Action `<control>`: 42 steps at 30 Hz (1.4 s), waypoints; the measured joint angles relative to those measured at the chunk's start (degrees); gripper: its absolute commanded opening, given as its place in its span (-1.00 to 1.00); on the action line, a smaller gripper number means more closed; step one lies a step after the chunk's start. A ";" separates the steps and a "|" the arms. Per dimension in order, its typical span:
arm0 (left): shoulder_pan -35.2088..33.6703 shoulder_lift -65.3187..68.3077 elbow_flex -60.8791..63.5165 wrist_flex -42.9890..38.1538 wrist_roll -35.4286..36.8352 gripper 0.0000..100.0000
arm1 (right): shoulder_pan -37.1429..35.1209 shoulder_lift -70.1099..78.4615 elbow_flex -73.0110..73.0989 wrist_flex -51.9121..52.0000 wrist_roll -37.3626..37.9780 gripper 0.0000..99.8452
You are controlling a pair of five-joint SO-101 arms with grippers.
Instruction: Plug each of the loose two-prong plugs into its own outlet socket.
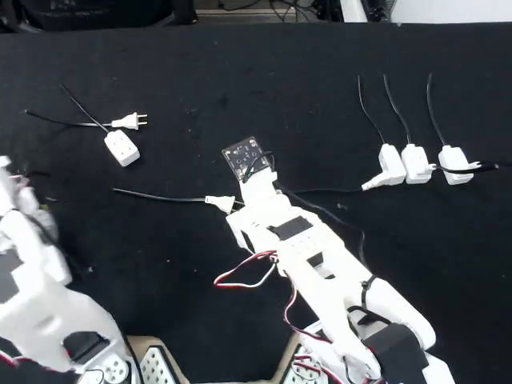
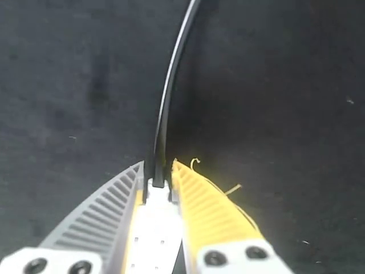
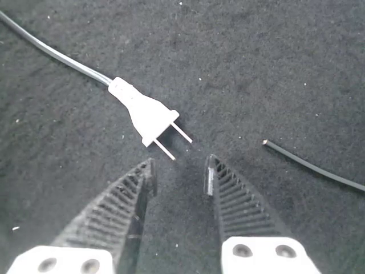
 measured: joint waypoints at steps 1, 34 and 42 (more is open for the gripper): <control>2.29 -2.29 3.16 -1.49 1.58 -0.94 | 0.00 0.00 0.00 0.00 0.00 -0.73; 9.05 -15.12 12.13 -5.45 -20.75 -0.54 | 0.00 0.00 0.00 0.00 0.00 -0.73; 15.38 -15.30 22.59 -10.46 -21.54 -0.54 | 0.00 -6.24 0.35 4.40 0.00 -0.73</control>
